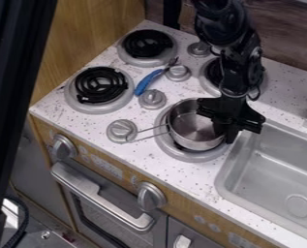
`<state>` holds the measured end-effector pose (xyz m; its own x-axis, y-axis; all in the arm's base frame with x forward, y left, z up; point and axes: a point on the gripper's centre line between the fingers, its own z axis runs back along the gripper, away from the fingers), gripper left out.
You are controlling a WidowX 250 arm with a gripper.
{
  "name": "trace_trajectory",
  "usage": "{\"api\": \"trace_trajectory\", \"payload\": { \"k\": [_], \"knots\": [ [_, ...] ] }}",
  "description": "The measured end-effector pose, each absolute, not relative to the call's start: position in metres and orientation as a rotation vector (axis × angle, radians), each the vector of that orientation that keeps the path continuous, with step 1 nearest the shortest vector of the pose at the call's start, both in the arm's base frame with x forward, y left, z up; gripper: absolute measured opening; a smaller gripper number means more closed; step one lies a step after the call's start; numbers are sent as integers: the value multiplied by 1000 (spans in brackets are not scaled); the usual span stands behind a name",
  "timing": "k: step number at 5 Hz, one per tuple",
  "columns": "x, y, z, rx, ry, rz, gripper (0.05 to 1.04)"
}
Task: Move the silver pot to the lower left burner
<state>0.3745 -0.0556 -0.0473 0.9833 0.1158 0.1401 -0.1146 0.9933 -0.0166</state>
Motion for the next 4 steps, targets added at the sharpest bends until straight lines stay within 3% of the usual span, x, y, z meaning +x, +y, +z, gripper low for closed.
{"api": "trace_trajectory", "payload": {
  "k": [1, 2, 4],
  "knots": [
    [382, -54, -42, -10, -158, 118, 83],
    [397, -41, -29, 16, -191, 173, 70],
    [428, 33, 10, 48, -287, 457, 70]
  ]
}}
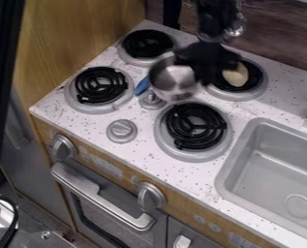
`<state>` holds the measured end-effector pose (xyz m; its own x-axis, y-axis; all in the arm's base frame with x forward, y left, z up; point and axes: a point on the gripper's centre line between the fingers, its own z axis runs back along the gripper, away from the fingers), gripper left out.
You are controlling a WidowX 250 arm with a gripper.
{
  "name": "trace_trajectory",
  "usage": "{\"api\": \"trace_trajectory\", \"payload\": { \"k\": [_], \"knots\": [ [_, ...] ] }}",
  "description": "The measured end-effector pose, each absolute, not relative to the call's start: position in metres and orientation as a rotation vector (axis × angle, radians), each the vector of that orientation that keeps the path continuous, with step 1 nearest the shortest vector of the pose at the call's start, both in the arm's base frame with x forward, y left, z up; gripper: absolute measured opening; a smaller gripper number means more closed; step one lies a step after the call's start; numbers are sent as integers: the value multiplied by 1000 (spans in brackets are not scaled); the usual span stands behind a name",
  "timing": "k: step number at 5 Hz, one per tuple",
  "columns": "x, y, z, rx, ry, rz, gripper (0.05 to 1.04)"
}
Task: Move the silver pot to the lower left burner
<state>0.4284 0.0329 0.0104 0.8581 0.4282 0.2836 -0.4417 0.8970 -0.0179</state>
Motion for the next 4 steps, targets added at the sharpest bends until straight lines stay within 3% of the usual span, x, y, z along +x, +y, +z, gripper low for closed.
{"api": "trace_trajectory", "payload": {
  "k": [2, 4],
  "knots": [
    [428, 125, 1, 107, -272, 649, 70],
    [408, 174, -7, 144, -241, 754, 69]
  ]
}}
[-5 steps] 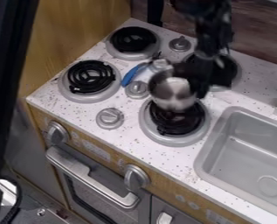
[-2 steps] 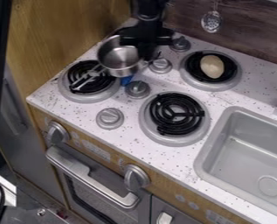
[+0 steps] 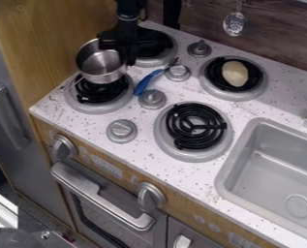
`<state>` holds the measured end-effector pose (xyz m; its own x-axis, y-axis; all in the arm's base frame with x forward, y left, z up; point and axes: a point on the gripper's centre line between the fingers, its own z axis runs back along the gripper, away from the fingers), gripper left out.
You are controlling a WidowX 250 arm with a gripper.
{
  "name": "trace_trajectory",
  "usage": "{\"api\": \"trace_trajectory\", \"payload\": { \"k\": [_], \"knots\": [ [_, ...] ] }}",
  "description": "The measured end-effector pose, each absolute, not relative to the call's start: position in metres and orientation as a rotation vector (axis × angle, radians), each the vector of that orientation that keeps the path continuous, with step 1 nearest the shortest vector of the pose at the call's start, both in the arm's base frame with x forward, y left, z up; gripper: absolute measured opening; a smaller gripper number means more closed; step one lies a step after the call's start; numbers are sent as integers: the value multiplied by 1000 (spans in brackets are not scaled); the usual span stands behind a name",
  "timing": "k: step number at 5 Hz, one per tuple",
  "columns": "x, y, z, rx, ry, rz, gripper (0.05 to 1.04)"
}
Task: Move the silver pot to the lower left burner
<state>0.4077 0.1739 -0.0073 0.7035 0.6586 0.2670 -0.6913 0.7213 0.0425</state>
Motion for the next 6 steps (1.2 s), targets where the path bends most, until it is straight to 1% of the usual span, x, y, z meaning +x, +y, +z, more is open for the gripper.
{"api": "trace_trajectory", "payload": {
  "k": [1, 2, 3, 4, 5, 6],
  "knots": [
    [400, 179, -24, 147, -188, 773, 69],
    [403, 181, -38, 141, -154, 782, 70],
    [406, 181, -41, 138, -151, 781, 94],
    [408, 179, -41, 133, -158, 774, 254],
    [405, 171, -39, 129, -168, 752, 530],
    [405, 159, -9, 130, -235, 715, 837]
  ]
}}
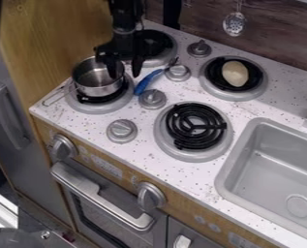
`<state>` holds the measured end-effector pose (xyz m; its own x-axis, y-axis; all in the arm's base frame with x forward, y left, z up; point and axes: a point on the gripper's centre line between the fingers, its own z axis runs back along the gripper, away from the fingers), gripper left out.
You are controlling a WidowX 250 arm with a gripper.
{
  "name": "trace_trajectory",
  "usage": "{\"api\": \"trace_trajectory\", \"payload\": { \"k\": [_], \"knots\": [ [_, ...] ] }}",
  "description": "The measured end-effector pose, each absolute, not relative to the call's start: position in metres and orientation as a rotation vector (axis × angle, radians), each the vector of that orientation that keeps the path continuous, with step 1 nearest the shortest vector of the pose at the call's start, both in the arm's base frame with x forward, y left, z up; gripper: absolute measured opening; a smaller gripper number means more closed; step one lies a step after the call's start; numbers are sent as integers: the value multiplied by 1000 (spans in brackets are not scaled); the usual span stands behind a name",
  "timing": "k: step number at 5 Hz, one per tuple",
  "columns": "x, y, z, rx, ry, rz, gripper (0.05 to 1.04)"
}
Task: Move the silver pot to the lower left burner
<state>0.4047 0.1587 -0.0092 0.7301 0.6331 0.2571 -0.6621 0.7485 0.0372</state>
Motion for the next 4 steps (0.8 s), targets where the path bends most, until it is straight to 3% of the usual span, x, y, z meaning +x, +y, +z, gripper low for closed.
{"api": "trace_trajectory", "payload": {
  "k": [1, 4],
  "knots": [
    [403, 140, 12, 118, -287, 672, 999],
    [374, 97, 7, 73, -207, 389, 999]
  ]
}}
